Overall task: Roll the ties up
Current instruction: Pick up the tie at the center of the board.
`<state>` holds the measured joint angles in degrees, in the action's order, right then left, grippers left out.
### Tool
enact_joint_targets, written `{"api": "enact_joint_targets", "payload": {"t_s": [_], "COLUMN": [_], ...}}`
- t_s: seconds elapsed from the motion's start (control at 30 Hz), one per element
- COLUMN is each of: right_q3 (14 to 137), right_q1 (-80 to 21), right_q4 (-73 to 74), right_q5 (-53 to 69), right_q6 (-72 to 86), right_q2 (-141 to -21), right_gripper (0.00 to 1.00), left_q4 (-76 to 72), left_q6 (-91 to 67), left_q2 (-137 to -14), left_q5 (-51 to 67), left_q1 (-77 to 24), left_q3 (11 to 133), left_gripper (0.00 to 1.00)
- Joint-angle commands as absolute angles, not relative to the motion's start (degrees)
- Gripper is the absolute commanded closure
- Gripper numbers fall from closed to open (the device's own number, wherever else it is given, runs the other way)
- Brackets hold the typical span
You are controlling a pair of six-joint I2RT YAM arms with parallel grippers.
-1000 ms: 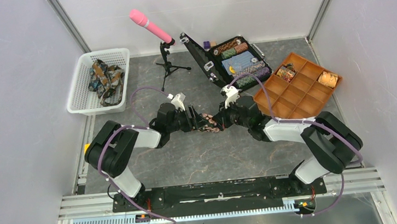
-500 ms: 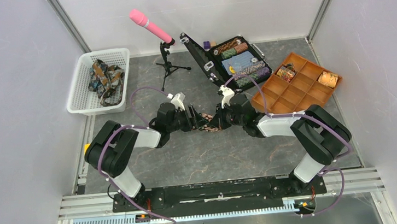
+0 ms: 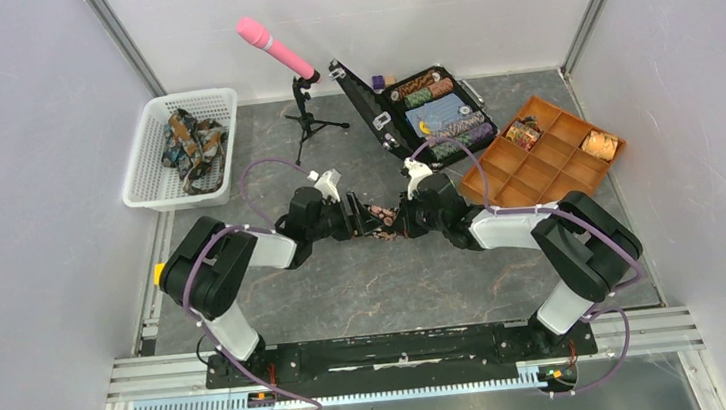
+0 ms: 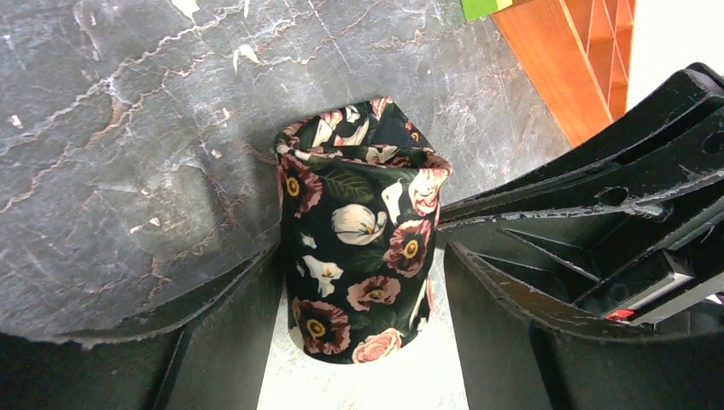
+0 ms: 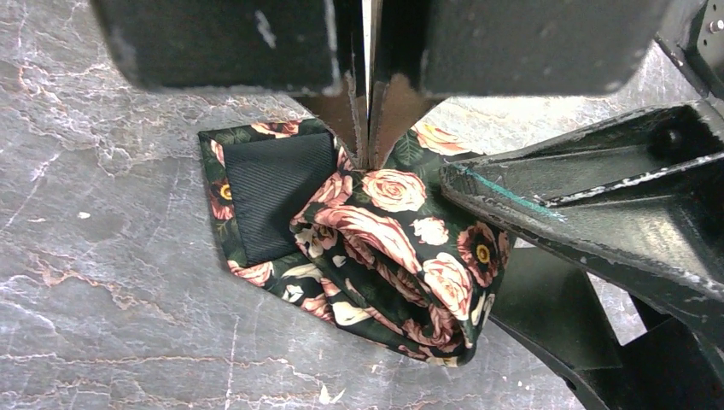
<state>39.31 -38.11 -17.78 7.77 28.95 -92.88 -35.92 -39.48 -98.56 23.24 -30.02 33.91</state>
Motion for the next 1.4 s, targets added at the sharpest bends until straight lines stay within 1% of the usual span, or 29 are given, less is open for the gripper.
{"api": "enact_joint_targets", "payload": {"t_s": [0.0,0.57,0.67,0.83,1.03,1.17,1.37], "right_q3": [41.55,42.45,42.43,42.52,42.58,42.50,41.46], "right_q1": [-38.11,-38.07,-38.06,-38.06,-38.06,-38.03,-37.86], "right_q4": [-17.03,-16.44,-16.40,-16.26,-16.10,-14.88,-9.00], "right_q5": [5.89,5.73,5.67,5.76,6.23,5.72,0.40], "right_q6": [28.08,27.37,27.17,26.90,26.60,25.56,22.64], "right_q2": [-93.77,-94.45,-94.32,-94.30,-93.69,-91.41,-82.55], "right_gripper": [1.00,1.00,1.00,1.00,1.00,0.99,0.94], "left_q4": [-38.63,-42.10,-42.91,-44.63,-44.65,-44.17,-43.71], "left_q6": [-40.10,-41.03,-41.20,-41.92,-41.92,-41.92,-42.24], "left_q2": [-100.21,-106.32,-107.41,-108.26,-107.61,-107.23,-106.18], "left_q5": [25.34,28.65,28.88,29.51,29.72,29.62,29.36], "left_q1": [-30.20,-30.67,-30.72,-30.85,-30.94,-30.94,-30.96], "left_q3": [35.61,36.32,36.30,36.23,36.43,36.39,36.16], "left_gripper": [0.25,0.27,0.29,0.38,0.45,0.46,0.45]}}
